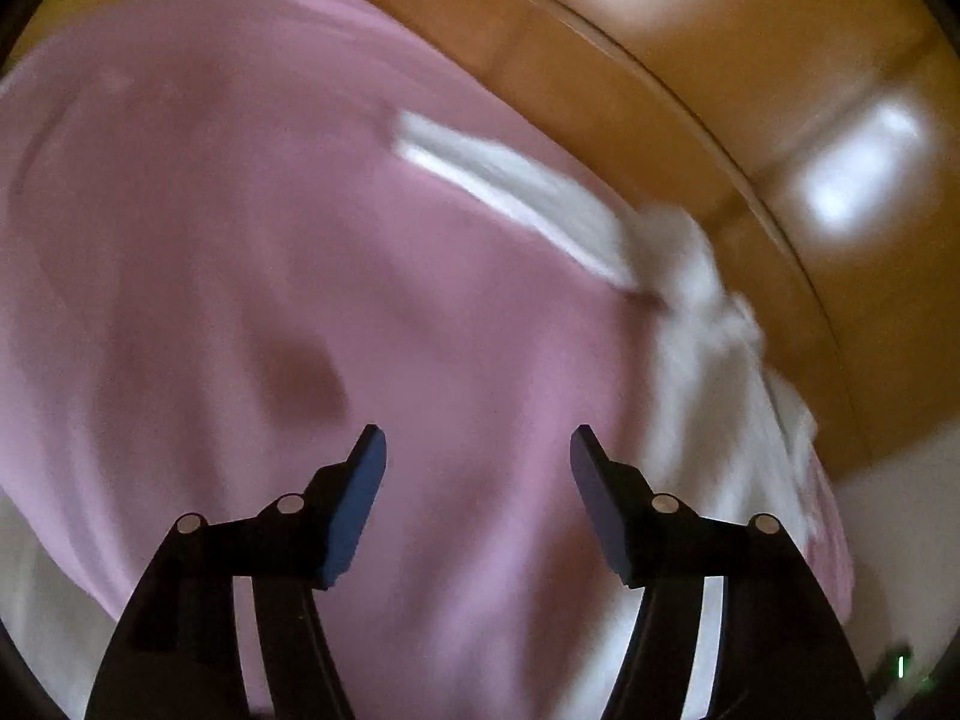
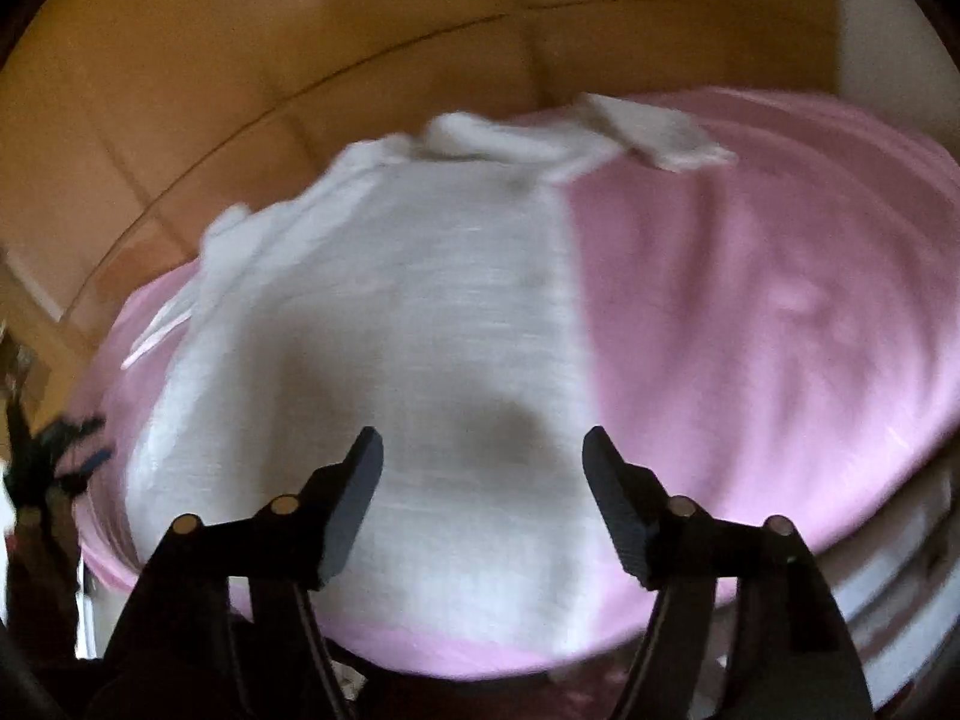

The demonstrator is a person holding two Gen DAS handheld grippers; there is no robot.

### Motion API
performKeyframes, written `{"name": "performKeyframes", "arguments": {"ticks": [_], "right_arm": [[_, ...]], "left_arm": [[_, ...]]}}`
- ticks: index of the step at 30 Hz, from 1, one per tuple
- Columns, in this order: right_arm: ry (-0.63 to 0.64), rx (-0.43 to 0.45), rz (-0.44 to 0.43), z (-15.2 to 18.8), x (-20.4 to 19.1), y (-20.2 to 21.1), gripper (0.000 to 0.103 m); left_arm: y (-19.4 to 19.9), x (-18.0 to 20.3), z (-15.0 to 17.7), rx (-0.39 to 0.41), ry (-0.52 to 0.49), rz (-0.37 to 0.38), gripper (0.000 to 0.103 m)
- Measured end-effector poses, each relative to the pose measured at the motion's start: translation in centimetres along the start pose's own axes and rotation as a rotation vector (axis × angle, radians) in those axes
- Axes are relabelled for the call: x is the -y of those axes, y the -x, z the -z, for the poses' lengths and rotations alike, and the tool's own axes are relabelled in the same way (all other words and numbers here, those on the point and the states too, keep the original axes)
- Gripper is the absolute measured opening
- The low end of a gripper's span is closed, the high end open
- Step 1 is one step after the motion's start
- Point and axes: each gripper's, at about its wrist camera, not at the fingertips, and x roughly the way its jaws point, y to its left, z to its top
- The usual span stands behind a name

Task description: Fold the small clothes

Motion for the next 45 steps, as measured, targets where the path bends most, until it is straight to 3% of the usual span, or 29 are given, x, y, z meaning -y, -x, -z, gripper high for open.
{"name": "performKeyframes", "arguments": {"ticks": [5,10,12,16,19,20,22,24,31,32,35,36,37,39,43,45], "right_arm": [[0.126,-0.039,-0.086,-0.3,-6.7,-4.4,0.075],[0.268,-0.089,-0.104,0.2,-12.2,-8.3,0.077],[0.302,-0.102,-0.099,0.5,-13.5,-9.5,0.081],[0.339,-0.117,-0.065,1.5,-14.0,-11.0,0.089],[0.355,-0.113,-0.058,1.7,-14.0,-11.3,0.093],[0.359,-0.112,-0.055,1.7,-13.9,-11.4,0.094],[0.367,-0.113,-0.049,1.7,-14.0,-11.6,0.096],[0.371,-0.116,-0.049,1.6,-14.2,-11.8,0.099],[0.359,-0.092,-0.045,1.5,-14.3,-12.4,0.101],[0.358,-0.087,-0.040,1.5,-14.3,-12.4,0.101],[0.350,-0.080,-0.031,1.6,-14.5,-12.4,0.101],[0.348,-0.080,-0.029,1.5,-14.6,-12.4,0.101],[0.349,-0.081,-0.027,1.6,-14.6,-12.4,0.101],[0.349,-0.082,-0.026,1.6,-14.6,-12.3,0.101],[0.348,-0.083,-0.021,1.5,-14.6,-12.5,0.101],[0.350,-0.081,-0.015,1.6,-14.7,-12.5,0.101]], "left_arm": [[-1.0,-2.7,-5.4,0.080,0.091,-0.079,0.068],[-3.8,-2.8,-9.6,0.098,0.086,-0.111,0.069],[-5.7,-2.7,-11.3,0.085,0.080,-0.137,0.070],[-7.9,-2.3,-13.5,0.104,0.048,-0.186,0.089],[-9.8,-1.3,-14.6,0.108,0.012,-0.233,0.089],[-10.5,-0.8,-14.8,0.105,-0.030,-0.262,0.083],[-11.0,-0.4,-15.1,0.105,-0.111,-0.325,0.000],[-10.0,-2.5,-15.8,0.123,-0.029,-0.354,0.000],[-2.9,-10.3,-19.0,0.251,0.069,-0.541,0.000],[-2.0,-11.3,-19.3,0.242,0.071,-0.516,0.000],[-0.6,-12.7,-19.2,0.182,0.128,-0.296,0.000],[-0.5,-12.4,-19.0,0.176,0.123,-0.279,0.010],[-0.6,-11.9,-18.7,0.176,0.106,-0.268,0.036],[-0.9,-10.6,-17.8,0.194,0.083,-0.205,0.070],[-3.7,-7.7,-16.4,0.136,0.067,-0.108,0.072],[-5.4,-6.3,-15.7,0.106,0.043,-0.099,0.072]]}}
